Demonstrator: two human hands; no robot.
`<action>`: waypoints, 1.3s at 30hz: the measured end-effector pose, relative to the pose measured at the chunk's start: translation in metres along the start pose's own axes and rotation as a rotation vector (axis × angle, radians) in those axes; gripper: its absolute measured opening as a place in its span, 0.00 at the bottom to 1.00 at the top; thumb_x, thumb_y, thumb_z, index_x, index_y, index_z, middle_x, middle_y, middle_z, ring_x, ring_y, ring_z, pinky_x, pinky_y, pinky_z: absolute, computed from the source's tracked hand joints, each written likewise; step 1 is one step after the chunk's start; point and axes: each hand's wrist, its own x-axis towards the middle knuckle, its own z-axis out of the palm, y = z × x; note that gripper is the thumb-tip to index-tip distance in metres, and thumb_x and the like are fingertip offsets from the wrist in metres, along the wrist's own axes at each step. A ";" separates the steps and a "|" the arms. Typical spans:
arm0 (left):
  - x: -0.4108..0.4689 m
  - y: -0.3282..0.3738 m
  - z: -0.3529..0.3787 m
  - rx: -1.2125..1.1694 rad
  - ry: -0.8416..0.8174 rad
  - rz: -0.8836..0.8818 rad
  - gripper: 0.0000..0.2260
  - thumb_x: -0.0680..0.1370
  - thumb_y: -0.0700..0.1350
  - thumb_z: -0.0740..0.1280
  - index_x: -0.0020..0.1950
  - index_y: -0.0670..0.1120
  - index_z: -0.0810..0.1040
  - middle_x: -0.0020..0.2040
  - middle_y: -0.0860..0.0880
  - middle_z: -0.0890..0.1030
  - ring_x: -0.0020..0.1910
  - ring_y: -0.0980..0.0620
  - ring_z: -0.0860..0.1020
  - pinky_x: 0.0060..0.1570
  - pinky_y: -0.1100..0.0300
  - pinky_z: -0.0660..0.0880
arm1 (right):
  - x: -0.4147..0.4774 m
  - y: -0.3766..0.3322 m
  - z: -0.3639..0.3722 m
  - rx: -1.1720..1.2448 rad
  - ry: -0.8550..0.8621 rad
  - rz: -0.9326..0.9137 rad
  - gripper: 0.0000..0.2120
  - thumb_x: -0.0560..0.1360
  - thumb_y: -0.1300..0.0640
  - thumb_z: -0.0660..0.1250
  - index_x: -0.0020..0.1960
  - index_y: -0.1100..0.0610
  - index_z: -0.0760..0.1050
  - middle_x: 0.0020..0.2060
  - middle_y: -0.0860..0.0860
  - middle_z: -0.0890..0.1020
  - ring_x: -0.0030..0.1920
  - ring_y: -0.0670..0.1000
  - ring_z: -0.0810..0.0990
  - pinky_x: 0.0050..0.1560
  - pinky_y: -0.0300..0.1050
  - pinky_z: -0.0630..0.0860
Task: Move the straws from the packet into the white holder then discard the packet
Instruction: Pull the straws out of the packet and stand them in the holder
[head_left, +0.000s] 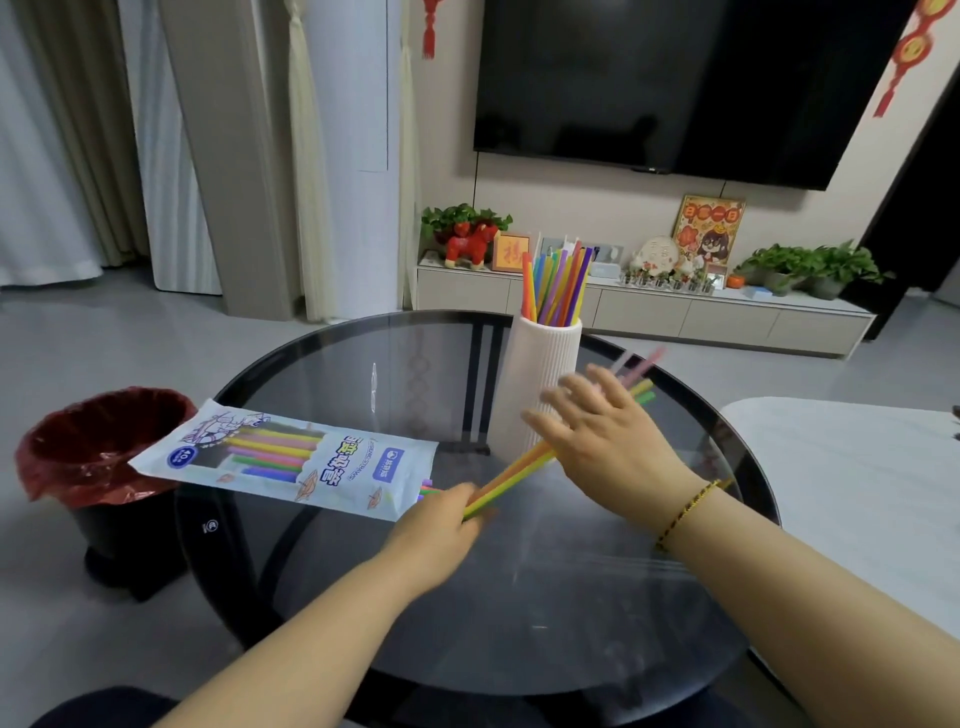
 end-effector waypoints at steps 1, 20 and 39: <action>0.000 -0.001 0.000 -0.078 0.018 0.002 0.14 0.77 0.48 0.58 0.32 0.52 0.62 0.29 0.52 0.67 0.29 0.53 0.65 0.31 0.58 0.62 | -0.002 -0.001 0.002 0.030 0.160 0.091 0.25 0.60 0.58 0.73 0.58 0.54 0.76 0.53 0.56 0.82 0.57 0.59 0.78 0.59 0.56 0.73; 0.021 0.012 0.003 -0.590 -0.038 -0.007 0.12 0.73 0.39 0.65 0.31 0.52 0.74 0.18 0.56 0.75 0.21 0.62 0.73 0.29 0.70 0.72 | 0.055 -0.038 -0.024 2.113 0.036 0.654 0.07 0.74 0.65 0.63 0.40 0.54 0.73 0.21 0.46 0.79 0.24 0.43 0.78 0.29 0.35 0.78; 0.015 0.005 0.000 -0.670 -0.111 -0.038 0.14 0.76 0.41 0.59 0.30 0.48 0.74 0.16 0.54 0.64 0.17 0.58 0.61 0.19 0.68 0.60 | 0.058 -0.050 -0.001 2.213 0.053 0.840 0.08 0.75 0.65 0.61 0.38 0.57 0.70 0.16 0.46 0.72 0.19 0.46 0.72 0.27 0.40 0.74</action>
